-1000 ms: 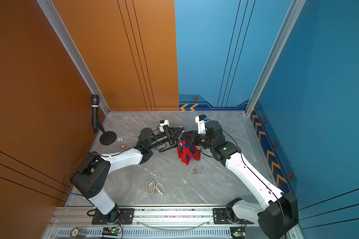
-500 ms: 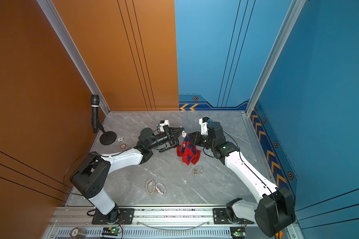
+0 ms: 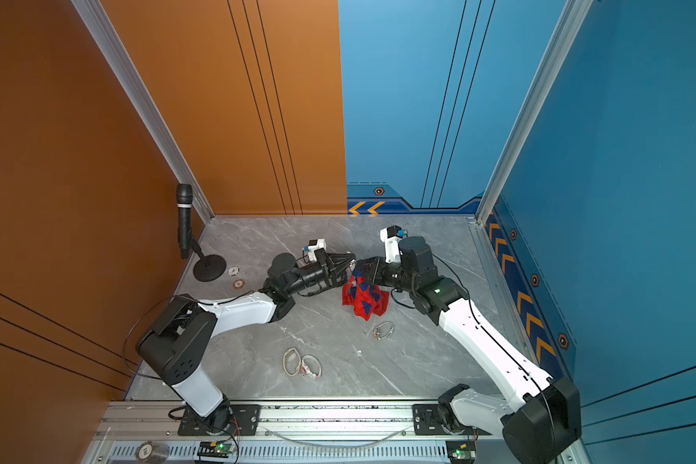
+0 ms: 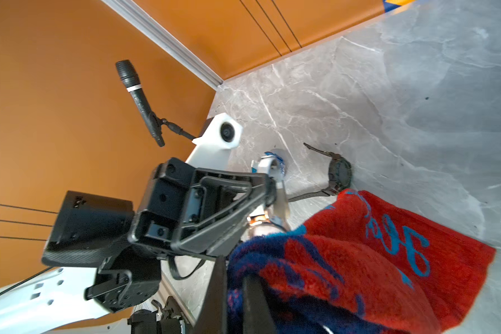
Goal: Wipe the watch dial
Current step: Wipe the dirt from the watch dial.
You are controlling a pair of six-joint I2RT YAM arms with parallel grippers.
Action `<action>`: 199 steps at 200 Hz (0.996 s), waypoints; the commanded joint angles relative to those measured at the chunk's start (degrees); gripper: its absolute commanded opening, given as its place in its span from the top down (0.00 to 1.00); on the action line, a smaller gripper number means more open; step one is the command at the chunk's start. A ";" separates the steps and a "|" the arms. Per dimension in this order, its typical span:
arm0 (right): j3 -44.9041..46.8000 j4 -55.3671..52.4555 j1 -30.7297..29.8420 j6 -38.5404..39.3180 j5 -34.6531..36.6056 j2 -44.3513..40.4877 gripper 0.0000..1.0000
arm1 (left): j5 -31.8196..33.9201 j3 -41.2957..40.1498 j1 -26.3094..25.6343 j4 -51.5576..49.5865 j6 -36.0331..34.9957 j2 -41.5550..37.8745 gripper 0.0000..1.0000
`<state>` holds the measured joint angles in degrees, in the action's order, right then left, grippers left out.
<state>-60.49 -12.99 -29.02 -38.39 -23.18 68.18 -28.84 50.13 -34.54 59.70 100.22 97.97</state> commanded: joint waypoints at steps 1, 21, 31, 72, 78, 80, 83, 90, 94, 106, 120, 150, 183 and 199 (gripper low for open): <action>-1.77 0.73 -1.13 0.57 3.16 1.37 1.00 | -1.69 -0.49 -0.42 5.23 1.27 1.89 1.00; -0.38 1.15 -1.20 -0.35 4.81 2.29 1.00 | -2.26 -0.55 -0.35 9.74 4.12 3.29 1.00; 0.41 1.18 -1.31 -0.44 6.14 2.24 1.00 | -2.99 -0.32 -0.20 11.18 5.31 3.81 1.00; 2.16 -2.84 -0.26 0.57 11.78 0.16 1.00 | -6.64 0.14 1.11 12.52 7.02 4.68 1.00; 2.26 -3.47 -0.04 0.72 12.61 -0.63 1.00 | -7.23 0.14 1.48 12.44 7.05 4.77 1.00; 2.25 -3.76 0.00 0.83 12.91 -0.91 1.00 | -7.40 0.05 1.49 12.45 7.08 4.77 1.00; 2.18 -4.12 0.09 0.88 13.35 -1.22 1.00 | -7.54 0.05 1.74 12.46 7.12 4.73 1.00; 1.91 -5.28 0.50 1.08 13.99 -2.03 1.00 | -8.02 -0.11 2.19 12.36 7.10 4.84 1.00; 1.71 -6.14 0.81 1.19 14.40 -2.52 1.00 | -8.19 -0.19 2.44 12.20 7.01 4.83 1.00; 0.87 -7.77 1.53 1.56 14.58 -3.49 1.00 | -8.60 -0.29 3.08 11.44 6.47 4.81 1.00; -0.12 -9.15 2.28 2.12 14.40 -4.34 1.00 | -8.82 0.03 3.41 9.19 5.15 4.77 1.00; -1.42 -10.38 3.87 3.46 11.83 -5.17 1.00 | -8.84 2.71 3.08 2.73 0.71 5.20 1.00; -3.24 -12.12 6.38 5.64 7.35 -5.38 1.00 | -8.00 3.78 2.23 -4.83 -5.34 4.17 1.00; -2.65 -11.19 8.27 5.30 4.34 -5.89 1.00 | -6.94 4.49 1.21 -10.36 -9.17 3.24 1.00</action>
<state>-61.54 -23.97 -22.85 -34.89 -13.87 63.94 -36.18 52.77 -31.88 58.15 98.85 102.67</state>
